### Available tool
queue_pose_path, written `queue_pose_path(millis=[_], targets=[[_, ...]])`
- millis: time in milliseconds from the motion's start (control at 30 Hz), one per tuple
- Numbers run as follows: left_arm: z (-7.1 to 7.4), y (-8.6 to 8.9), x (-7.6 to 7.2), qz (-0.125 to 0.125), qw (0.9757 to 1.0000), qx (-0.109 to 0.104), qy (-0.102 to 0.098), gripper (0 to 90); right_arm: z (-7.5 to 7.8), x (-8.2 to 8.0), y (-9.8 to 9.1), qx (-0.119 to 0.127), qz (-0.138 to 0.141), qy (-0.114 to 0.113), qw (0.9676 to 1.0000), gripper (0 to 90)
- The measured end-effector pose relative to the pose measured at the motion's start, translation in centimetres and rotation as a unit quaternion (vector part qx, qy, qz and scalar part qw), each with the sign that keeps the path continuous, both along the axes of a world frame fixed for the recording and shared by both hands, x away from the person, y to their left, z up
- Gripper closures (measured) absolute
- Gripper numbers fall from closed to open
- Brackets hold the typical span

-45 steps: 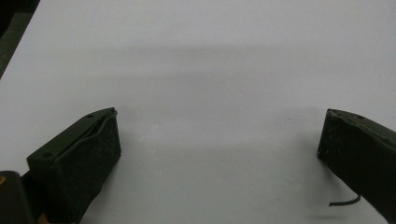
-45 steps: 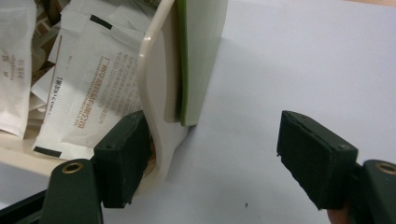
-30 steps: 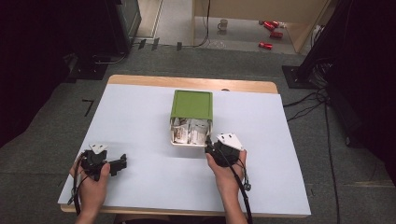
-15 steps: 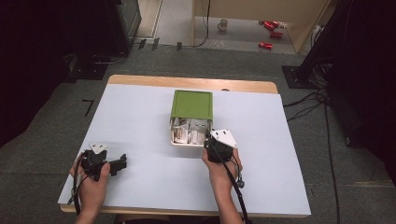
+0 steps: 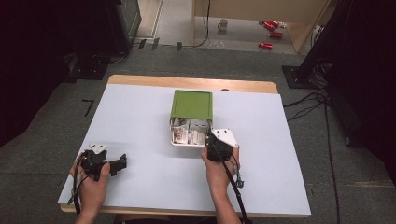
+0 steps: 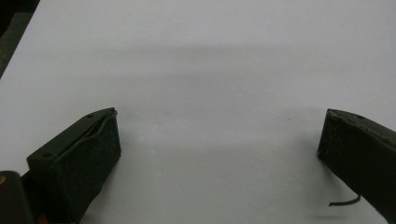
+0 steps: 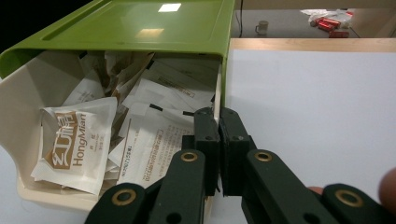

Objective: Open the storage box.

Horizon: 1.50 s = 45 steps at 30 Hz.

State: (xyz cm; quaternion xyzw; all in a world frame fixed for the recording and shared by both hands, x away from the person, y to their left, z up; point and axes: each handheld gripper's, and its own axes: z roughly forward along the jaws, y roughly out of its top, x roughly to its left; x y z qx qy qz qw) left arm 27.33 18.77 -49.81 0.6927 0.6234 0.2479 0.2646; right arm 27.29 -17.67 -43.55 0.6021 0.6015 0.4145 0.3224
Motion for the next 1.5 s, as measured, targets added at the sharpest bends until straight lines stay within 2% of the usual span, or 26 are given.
queue_pose_path(millis=[300,567,767,1000,1500], targets=[[0.0,0.0,0.0,0.0,1.0,0.0,0.0,0.0,0.3,-0.7,0.0,0.009,-0.004,0.01,0.9999,89.8],[0.0,0.0,0.0,0.0,1.0,0.0,0.0,0.0,0.5,-2.1,0.0,0.014,-0.001,0.018,0.9997,89.8],[0.0,0.0,0.0,0.0,1.0,0.0,0.0,0.0,0.4,-3.2,0.0,0.021,-0.004,0.018,0.9996,89.9],[0.0,0.0,0.0,0.0,1.0,0.0,0.0,0.0,0.2,-4.5,0.2,0.018,-0.01,0.012,0.9997,90.0],[0.0,0.0,0.0,0.0,1.0,0.001,0.0,0.0,-0.3,-6.4,0.5,0.018,-0.015,0.007,0.9997,90.0]])
